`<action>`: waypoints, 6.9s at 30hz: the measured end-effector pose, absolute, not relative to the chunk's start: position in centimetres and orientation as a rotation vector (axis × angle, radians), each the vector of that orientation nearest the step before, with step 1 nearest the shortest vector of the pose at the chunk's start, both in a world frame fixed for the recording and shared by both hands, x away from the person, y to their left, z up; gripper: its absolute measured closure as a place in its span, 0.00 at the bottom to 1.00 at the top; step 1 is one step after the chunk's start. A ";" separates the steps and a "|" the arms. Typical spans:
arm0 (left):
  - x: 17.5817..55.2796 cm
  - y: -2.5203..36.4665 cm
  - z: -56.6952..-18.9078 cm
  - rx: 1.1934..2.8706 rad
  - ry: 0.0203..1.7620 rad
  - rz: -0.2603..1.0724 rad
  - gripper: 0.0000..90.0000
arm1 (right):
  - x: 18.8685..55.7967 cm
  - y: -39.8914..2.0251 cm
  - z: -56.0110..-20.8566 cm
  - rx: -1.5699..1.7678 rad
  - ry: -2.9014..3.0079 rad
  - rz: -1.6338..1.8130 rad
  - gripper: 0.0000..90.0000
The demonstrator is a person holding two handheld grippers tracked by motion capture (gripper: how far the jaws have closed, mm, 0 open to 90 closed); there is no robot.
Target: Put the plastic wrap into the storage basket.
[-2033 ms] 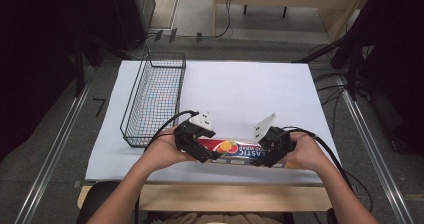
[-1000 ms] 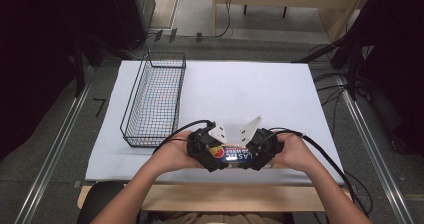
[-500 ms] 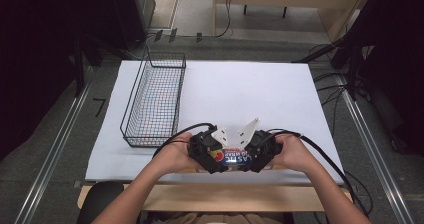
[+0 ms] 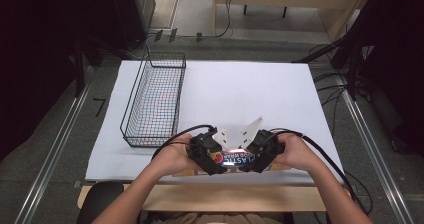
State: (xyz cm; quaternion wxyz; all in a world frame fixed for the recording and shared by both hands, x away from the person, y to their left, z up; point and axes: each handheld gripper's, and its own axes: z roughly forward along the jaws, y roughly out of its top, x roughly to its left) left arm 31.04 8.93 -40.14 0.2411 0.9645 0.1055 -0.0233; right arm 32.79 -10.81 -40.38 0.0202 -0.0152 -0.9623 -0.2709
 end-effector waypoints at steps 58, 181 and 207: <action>32.9 13.8 -36.6 2.487 0.663 0.042 0.44 | 33.2 -20.4 -37.3 -0.470 -2.986 -1.238 0.21; 46.5 23.9 -38.6 2.093 1.814 0.374 0.44 | 33.9 -15.5 -44.3 -0.428 -3.134 -0.968 0.21; 45.9 22.9 -38.6 2.103 1.721 0.377 0.34 | 33.8 -15.5 -44.3 -0.420 -3.136 -0.973 0.21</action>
